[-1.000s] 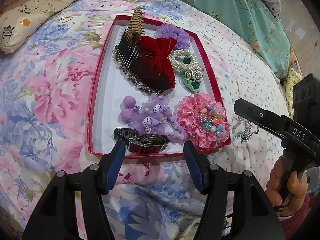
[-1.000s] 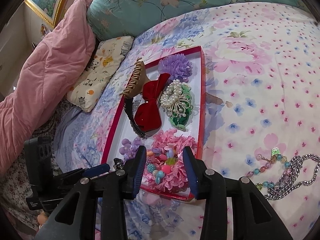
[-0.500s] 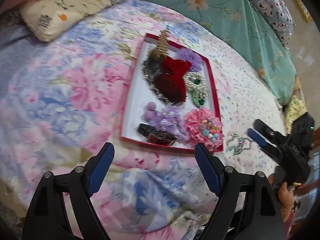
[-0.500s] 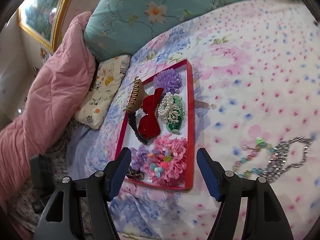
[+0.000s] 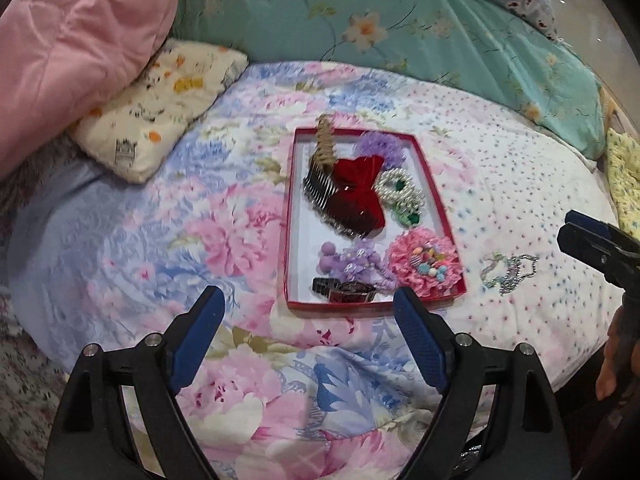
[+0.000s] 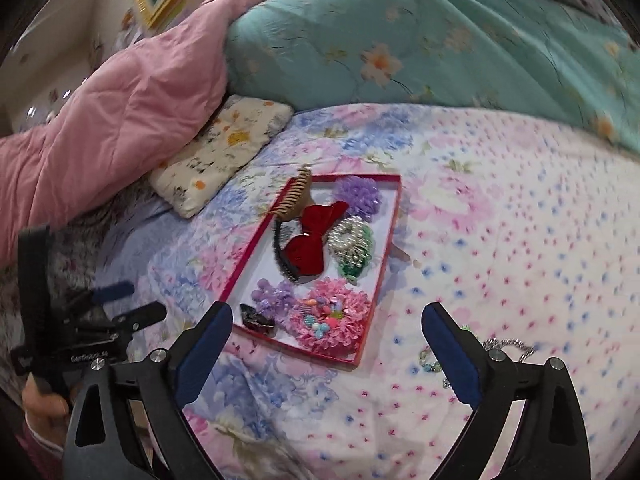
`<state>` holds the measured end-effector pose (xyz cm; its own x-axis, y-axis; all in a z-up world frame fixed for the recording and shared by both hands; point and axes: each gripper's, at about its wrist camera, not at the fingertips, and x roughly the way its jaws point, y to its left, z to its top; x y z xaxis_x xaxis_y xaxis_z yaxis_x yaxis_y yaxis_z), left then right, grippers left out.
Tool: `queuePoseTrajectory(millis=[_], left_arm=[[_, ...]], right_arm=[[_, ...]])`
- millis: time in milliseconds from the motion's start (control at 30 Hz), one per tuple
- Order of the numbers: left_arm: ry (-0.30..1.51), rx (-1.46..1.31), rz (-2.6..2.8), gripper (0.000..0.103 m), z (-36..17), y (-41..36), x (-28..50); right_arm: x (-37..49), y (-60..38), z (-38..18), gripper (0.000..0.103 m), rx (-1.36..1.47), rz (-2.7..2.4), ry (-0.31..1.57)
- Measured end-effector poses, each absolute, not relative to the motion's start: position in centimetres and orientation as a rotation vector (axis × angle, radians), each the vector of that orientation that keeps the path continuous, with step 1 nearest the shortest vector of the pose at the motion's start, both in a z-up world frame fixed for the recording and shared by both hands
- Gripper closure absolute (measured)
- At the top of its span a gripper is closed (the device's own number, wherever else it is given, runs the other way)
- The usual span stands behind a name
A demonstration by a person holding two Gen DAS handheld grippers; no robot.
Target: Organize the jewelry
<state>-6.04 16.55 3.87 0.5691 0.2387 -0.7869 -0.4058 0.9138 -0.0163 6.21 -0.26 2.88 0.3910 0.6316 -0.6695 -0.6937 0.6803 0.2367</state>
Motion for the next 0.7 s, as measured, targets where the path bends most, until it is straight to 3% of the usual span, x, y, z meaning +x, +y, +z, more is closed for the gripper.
queuePoseTrajectory(millis=[133,200,333,700], left_arm=[[0.849,-0.191,0.386,0.014,5.8,16.4,-6.5],[0.831,-0.188,0.397,0.000,6.1,16.5,-6.5],[0.831,-0.194,0.418,0.000,5.0,16.7,-6.1],[0.895,-0.207,0.471,0.000,0.1,17.2,-4.8]], right_arm=[[5.0,0.3,5.2,0.002,-0.161,0.853,0.775],[4.6,0.3,6.2,0.000,-0.162,0.862,0.752],[4.6,0.5,5.7,0.000,-0.147,0.869,0.744],[6.0,2.5,-2.1,0.000,-0.148,0.855,0.882]])
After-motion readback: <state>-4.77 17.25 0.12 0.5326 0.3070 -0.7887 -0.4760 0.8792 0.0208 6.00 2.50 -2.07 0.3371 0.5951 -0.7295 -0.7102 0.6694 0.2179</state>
